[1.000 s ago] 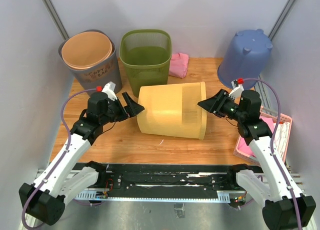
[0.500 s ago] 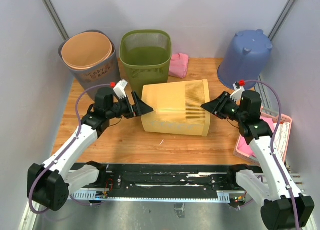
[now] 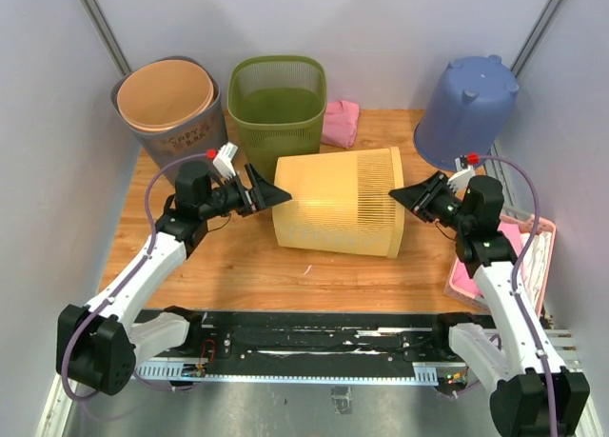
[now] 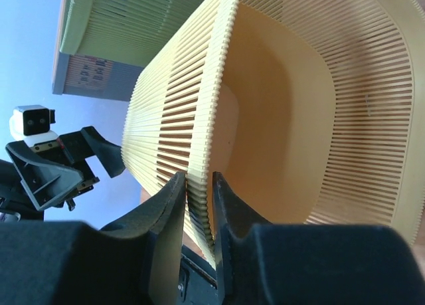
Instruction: Turn the large container upside down
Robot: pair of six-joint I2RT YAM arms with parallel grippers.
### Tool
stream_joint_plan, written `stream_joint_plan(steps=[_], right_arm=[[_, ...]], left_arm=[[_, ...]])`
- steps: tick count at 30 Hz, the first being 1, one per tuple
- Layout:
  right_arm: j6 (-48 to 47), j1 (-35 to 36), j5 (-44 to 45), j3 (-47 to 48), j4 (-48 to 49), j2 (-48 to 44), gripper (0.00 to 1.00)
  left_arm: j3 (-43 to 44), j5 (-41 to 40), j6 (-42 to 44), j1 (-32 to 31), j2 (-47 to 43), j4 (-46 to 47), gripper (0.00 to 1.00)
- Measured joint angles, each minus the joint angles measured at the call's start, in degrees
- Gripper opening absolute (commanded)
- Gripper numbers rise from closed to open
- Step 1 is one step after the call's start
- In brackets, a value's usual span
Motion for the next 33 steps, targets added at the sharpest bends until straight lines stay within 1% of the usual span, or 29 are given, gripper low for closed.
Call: stream_joint_plan(steps=[6,12,15,20,24,27,31,33], right_arm=[[3.8,-1.1,-0.2,-2.5,6.1,0.9,0.08],[10.1,-1.7,-0.5,-8.0,16.5,2.3,0.09],[13.0,-2.0,-0.5,-10.4,20.4,3.2,0.12],[16.3,-2.0,-1.1,-12.7,23.4,4.9,0.18],[18.7,-1.8,-4.0,-15.1,23.3,6.3,0.26],[18.9,-1.4,-4.1,-16.2,21.2,6.9,0.34],[16.0,-0.8,-2.5,-16.8,13.7,7.0,0.45],[14.4,-0.7,-1.5,-16.7,10.2,6.4,0.48]], left_arm=[[3.5,-0.1,-2.5,0.6,-1.3,0.4,0.99],[7.0,-1.1,-3.7,0.4,-2.9,3.7,0.99],[8.9,-2.1,-4.2,-0.9,-2.9,6.7,0.99],[13.4,-2.1,-4.9,-4.9,-2.6,12.0,0.99],[15.0,-0.3,-6.1,-9.3,-1.7,17.0,0.99],[15.0,1.2,-7.3,-11.8,-0.5,19.8,0.99],[14.0,4.6,-9.1,-15.2,1.4,22.0,0.99],[13.7,5.5,-9.6,-15.8,2.1,22.1,0.99]])
